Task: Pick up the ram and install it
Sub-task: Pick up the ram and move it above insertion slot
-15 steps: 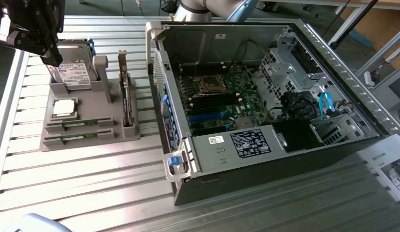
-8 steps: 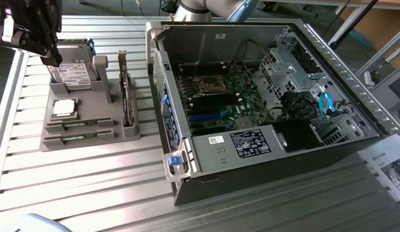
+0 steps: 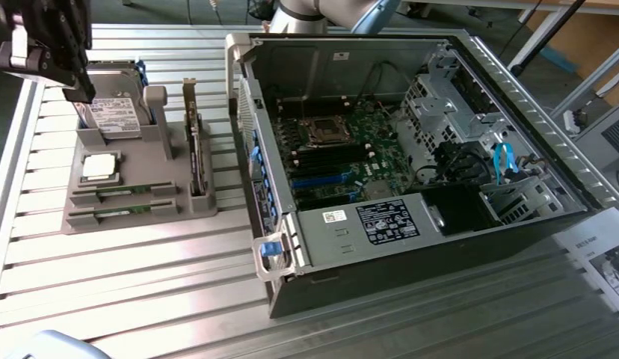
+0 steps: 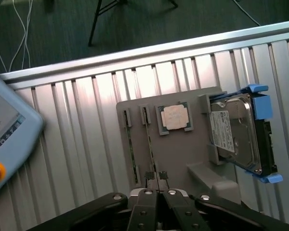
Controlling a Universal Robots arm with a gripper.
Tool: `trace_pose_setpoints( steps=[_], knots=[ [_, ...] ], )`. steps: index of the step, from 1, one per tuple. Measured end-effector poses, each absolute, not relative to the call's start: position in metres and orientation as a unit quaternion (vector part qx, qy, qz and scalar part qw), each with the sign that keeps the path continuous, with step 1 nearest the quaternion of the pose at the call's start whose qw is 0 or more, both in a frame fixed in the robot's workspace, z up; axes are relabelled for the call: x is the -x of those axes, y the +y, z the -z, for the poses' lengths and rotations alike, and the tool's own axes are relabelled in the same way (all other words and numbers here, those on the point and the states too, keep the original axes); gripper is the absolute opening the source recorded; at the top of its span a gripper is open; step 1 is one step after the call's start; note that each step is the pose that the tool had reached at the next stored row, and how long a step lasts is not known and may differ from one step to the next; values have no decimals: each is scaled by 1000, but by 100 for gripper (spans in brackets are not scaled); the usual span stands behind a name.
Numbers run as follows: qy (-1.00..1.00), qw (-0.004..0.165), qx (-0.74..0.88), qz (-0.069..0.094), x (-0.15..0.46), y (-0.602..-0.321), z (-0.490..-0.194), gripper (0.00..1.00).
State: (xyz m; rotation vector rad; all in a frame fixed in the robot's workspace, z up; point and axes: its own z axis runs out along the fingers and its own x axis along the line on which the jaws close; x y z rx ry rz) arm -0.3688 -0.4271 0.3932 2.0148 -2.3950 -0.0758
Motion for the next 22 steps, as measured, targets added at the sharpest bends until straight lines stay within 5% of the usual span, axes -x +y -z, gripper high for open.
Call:
trace_pose_setpoints(
  steps=[22],
  knots=[
    [-755, 6, -655, 24, 369, -427, -393, 10]
  ],
)
